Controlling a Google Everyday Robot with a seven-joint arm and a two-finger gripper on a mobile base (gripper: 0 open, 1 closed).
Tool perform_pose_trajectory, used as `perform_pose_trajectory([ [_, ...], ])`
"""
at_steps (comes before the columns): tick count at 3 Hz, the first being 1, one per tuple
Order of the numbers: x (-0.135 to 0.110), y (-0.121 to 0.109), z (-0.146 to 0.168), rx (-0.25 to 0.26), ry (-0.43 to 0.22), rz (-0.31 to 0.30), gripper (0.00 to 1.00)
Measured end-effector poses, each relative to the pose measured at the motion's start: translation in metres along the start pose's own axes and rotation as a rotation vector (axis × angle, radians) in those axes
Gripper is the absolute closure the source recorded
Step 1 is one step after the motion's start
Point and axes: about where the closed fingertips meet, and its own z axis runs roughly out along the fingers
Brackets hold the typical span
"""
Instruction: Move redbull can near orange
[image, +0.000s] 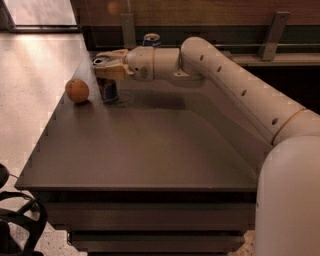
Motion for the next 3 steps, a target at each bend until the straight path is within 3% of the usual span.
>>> perform_pose_trajectory([
  [1, -0.0004, 0.0014, 0.0028, -0.005, -0.001, 0.0, 0.84],
  [3, -0.0016, 0.0052, 0.0102, -0.018, -0.003, 0.0, 0.2],
])
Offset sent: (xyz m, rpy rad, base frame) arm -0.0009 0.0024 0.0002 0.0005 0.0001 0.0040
